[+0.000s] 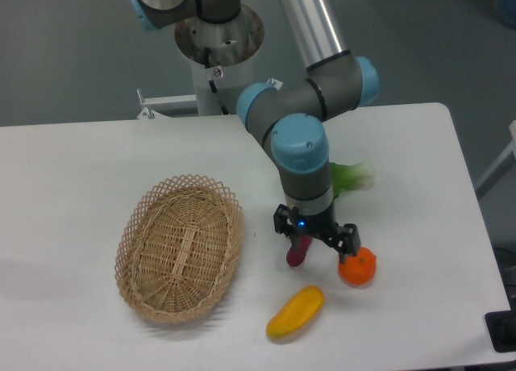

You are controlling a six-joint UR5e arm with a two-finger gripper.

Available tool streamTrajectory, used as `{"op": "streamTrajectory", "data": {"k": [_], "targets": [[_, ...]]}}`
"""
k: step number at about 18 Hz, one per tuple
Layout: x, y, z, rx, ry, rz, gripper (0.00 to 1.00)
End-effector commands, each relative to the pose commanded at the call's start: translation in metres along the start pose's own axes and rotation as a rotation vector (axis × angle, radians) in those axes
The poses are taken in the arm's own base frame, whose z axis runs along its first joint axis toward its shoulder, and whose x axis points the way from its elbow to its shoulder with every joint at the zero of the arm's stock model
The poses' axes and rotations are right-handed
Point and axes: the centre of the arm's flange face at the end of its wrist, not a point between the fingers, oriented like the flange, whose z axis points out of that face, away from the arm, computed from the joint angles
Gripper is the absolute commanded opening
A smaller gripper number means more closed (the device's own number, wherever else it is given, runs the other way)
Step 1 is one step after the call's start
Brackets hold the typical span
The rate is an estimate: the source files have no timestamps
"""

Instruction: Place the sweet potato on the table

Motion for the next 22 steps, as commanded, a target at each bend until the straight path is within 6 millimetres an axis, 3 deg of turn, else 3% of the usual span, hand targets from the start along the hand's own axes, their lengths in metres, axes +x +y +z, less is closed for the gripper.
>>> {"op": "streamTrajectory", "data": {"k": [4,8,12,16,22], "targets": [[-0.06,0.024,-0.025,-0.018,-0.063,0.012,1.0],[-0.097,0.068,-0.044,-0.07,0.0,0.156,1.0],[-0.121,0.112,-0.062,-0.056,0.051,0.288,1.0],[-0.136,0.151,-0.065,-0.048,0.12,0.407,1.0],[-0.141,0.164,-0.076,0.014,0.122,0.395,1.0]]}}
